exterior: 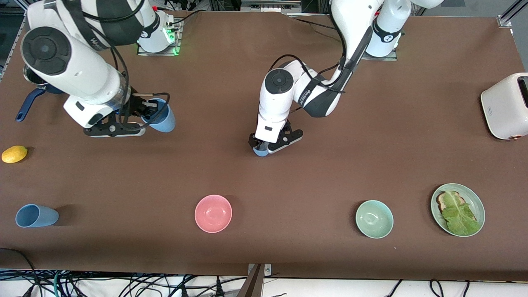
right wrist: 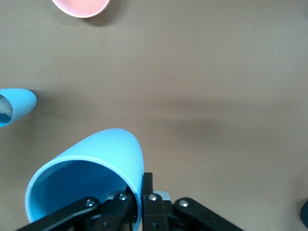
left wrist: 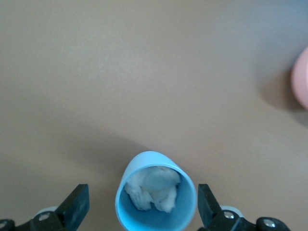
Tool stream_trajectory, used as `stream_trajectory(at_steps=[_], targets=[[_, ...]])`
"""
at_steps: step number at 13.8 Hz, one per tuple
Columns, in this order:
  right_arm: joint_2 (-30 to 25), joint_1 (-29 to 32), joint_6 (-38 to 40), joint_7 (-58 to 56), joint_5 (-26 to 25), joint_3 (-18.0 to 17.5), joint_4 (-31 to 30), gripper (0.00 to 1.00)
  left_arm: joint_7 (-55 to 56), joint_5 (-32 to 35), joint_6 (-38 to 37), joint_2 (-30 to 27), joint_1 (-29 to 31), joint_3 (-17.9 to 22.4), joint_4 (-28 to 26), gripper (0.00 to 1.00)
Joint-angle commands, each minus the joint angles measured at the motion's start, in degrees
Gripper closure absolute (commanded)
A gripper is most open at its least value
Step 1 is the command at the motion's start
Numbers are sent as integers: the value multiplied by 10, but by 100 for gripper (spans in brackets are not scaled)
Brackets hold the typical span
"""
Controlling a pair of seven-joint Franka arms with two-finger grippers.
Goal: Stack blue cups with both arms
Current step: 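Set down the tissue cup with the left gripper while the right gripper approaches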
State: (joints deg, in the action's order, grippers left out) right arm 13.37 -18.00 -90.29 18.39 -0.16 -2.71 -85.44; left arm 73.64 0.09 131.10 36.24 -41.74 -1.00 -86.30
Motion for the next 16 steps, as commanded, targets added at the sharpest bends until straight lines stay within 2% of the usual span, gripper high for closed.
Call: stream_trajectory(at_steps=[1,3,8,13,16], targets=[[17,-26,-8,40,-3,2,24,100,-14,12,-32,-41,3,2,-3,1],[36,-48,-19,80,-3,1,35,100,-14,12,-66,-49,4,1,18,1],[69,-91,-54,137,-1,2,48,100,-75,5,-222,-63,17,1,120,1],[93,-107,-55,171,2,2,79,100,-174,-10,-276,-115,67,-1,126,0],[97,-116,-57,193,7,2,84,100,-292,-13,-330,-157,120,-3,122,0]])
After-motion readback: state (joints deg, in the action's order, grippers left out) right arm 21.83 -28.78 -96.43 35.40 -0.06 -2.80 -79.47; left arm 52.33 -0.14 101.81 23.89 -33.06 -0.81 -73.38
